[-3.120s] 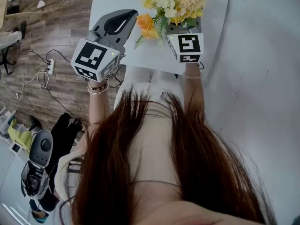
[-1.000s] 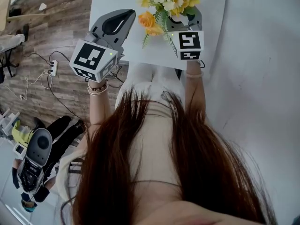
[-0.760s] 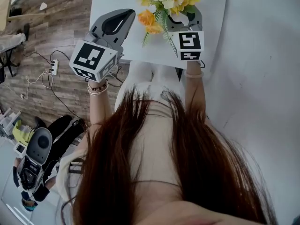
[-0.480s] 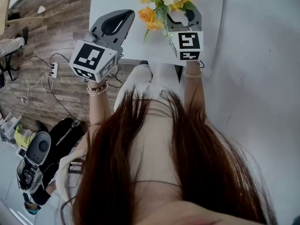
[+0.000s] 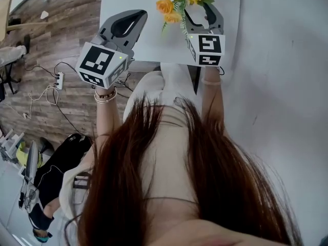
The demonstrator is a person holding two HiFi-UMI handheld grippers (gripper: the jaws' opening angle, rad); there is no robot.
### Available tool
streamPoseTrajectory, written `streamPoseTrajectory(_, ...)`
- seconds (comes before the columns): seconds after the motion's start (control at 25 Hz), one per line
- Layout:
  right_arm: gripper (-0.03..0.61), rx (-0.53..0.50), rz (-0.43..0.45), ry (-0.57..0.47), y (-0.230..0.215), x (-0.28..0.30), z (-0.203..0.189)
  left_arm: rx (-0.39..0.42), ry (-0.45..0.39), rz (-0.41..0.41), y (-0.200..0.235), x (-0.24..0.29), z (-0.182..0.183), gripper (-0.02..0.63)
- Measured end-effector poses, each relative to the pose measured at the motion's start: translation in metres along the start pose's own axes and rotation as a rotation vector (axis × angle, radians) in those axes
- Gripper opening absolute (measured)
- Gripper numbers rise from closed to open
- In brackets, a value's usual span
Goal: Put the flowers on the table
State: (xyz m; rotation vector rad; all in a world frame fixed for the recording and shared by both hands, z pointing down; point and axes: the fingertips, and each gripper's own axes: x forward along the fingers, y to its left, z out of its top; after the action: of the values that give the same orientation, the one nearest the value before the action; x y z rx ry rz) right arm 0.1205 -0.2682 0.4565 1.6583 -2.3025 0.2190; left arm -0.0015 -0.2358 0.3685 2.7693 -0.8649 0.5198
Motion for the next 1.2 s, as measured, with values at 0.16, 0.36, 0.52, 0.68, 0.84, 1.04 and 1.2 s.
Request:
streamPoseTrajectory(0.16, 0.305, 0.003, -0.011, 0.022, -0.003, -0.005, -0.001, 0.007, -0.006, -0.010, -0.002, 0.000, 0.006, 0.005)
streamPoseTrajectory(0.36, 0.304, 0.004, -0.022, 0.021, 0.003, -0.022, 0.006, 0.015, -0.019, -0.012, -0.011, -0.013, 0.014, 0.005)
streamPoseTrajectory(0.52, 0.304, 0.004, -0.026, 0.021, 0.003, -0.027, 0.006, 0.025, -0.032, -0.010, -0.015, -0.013, 0.018, 0.005)
streamPoseTrajectory(0.68, 0.304, 0.005, -0.033, 0.022, 0.003, -0.034, 0.005, 0.034, -0.043, -0.007, -0.017, -0.018, 0.021, 0.005)
streamPoseTrajectory(0.84, 0.304, 0.015, -0.047, 0.023, 0.006, -0.041, 0.009, 0.045, -0.058, -0.009, -0.018, -0.027, 0.030, 0.005)
streamPoseTrajectory(1.04, 0.301, 0.022, -0.056, 0.025, 0.013, -0.047, 0.012, 0.061, -0.077, -0.011, -0.021, -0.039, 0.038, 0.005)
streamPoseTrajectory(1.2, 0.293, 0.019, -0.072, 0.029, 0.017, -0.052, 0.010, 0.069, -0.086, -0.018, -0.024, -0.047, 0.037, 0.005)
